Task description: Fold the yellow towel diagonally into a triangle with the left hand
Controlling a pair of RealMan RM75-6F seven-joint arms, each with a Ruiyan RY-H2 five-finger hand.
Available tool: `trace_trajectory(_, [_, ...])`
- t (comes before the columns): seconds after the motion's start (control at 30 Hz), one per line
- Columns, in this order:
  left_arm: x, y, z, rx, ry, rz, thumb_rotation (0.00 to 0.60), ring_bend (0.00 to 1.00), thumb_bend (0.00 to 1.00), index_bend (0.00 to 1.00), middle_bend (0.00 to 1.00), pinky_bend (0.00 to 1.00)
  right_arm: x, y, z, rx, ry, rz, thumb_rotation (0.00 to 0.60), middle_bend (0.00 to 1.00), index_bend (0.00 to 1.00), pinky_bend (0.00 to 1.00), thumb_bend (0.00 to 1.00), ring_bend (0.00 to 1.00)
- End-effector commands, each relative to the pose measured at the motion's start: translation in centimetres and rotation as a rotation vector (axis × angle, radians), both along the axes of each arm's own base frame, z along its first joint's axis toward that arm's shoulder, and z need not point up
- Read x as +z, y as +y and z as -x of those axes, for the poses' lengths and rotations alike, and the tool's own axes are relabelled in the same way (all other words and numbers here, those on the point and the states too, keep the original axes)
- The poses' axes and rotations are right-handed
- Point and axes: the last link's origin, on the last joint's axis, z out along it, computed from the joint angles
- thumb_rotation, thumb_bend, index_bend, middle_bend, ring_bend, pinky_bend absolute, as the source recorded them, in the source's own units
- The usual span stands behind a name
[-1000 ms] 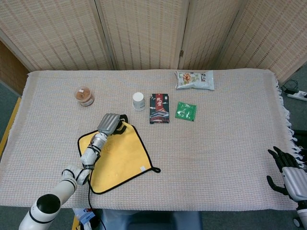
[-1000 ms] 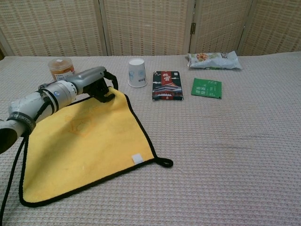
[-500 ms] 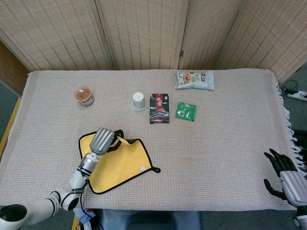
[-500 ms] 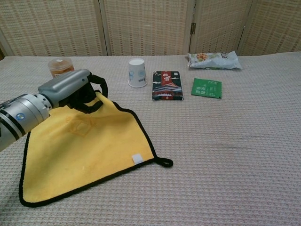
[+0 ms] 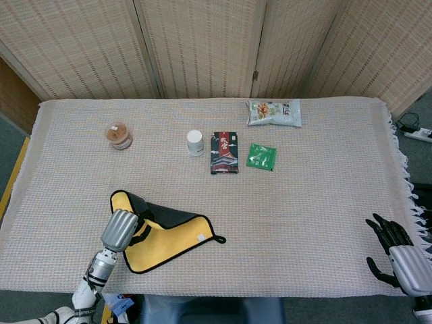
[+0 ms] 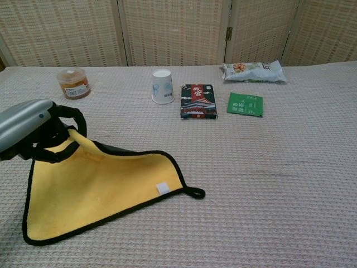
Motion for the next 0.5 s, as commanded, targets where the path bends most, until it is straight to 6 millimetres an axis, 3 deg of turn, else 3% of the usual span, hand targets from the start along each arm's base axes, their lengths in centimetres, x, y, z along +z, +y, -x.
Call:
trace_trajectory(0.03, [-0.1,-1.5,0.2,0.004,-0.016,0.016,0.600,1.00,0.51,0.55,1.00,1.00,-0.1,0.2,-0.2,0.010,-0.002,-0.007,0.600,0.00,0.00,0.00,0.49,0.00])
trace_trajectory(0.5, [-1.8,-6.1,1.4,0.053,-0.068,0.102,0.600,1.00,0.51,0.55,1.00,1.00,0.2,1.8,-0.7,0.040,-0.013,0.002,0.600,0.00,0.00,0.00,0.49,0.00])
